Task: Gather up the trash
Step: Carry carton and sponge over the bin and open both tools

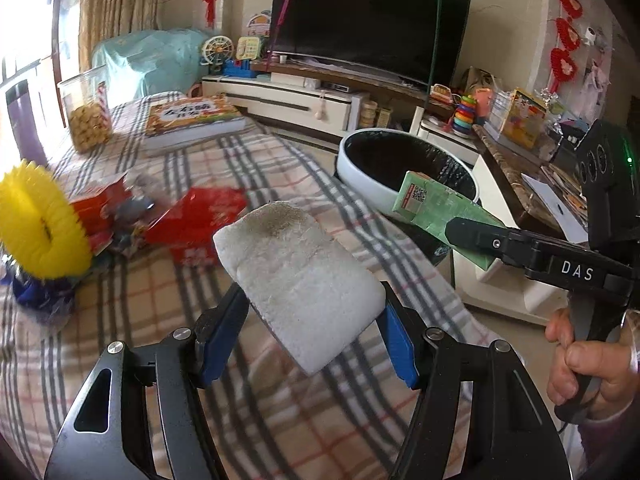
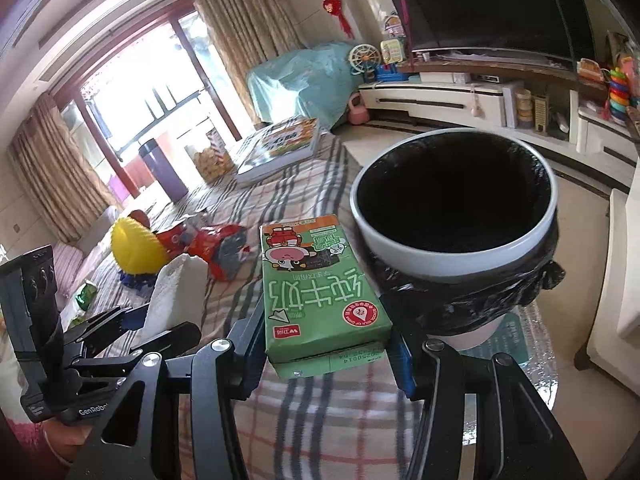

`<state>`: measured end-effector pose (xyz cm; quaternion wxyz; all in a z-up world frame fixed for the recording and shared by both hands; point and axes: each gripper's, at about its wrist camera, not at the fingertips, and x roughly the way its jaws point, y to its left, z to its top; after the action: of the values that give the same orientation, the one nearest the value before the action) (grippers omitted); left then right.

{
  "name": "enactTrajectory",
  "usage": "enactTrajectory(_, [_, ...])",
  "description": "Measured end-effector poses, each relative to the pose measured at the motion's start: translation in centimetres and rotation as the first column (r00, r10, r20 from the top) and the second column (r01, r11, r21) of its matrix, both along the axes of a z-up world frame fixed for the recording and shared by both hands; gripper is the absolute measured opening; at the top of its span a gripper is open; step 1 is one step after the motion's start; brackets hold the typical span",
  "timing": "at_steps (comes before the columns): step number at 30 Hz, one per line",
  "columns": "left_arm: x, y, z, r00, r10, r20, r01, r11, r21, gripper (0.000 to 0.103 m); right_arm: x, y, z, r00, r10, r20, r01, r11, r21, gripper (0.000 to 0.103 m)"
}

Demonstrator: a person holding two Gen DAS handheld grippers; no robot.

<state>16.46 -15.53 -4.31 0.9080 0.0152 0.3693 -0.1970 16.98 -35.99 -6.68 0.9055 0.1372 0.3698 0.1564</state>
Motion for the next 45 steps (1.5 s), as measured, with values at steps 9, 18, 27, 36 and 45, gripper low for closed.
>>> enactTrajectory(9, [2.3, -2.8, 0.5, 0.999, -0.04, -0.013, 0.04, 0.999, -0.016, 0.065, 1.0, -2.4, 0.6, 0.999, -0.052, 0.006, 0.052, 0.999, -0.009, 0.052])
enactTrajectory(18, [4.7, -6.0, 1.4, 0.996, -0.094, -0.003, 0.094, 0.996, -0.005, 0.065, 2.9, -5.0, 1.3, 0.995, -0.099, 0.016, 0.099, 0.995, -0.023, 0.052])
enactTrajectory(27, [7.4, -8.6, 2.1, 0.991, -0.136, 0.0, 0.136, 0.991, 0.001, 0.065, 5.0, -7.7, 1.7, 0.991, -0.133, 0.01, 0.133, 0.99, -0.038, 0.052])
enactTrajectory(36, [9.6, -11.3, 1.9, 0.986, -0.167, -0.022, 0.167, 0.986, 0.016, 0.065, 7.1, -9.5, 1.2, 0.989, -0.15, -0.015, 0.149, 0.988, -0.042, 0.052])
enactTrajectory(45, [11.2, -12.7, 1.1, 0.982, -0.181, -0.056, 0.182, 0.983, 0.007, 0.065, 8.7, -10.4, 0.9, 0.987, -0.16, -0.031, 0.158, 0.986, -0.056, 0.052])
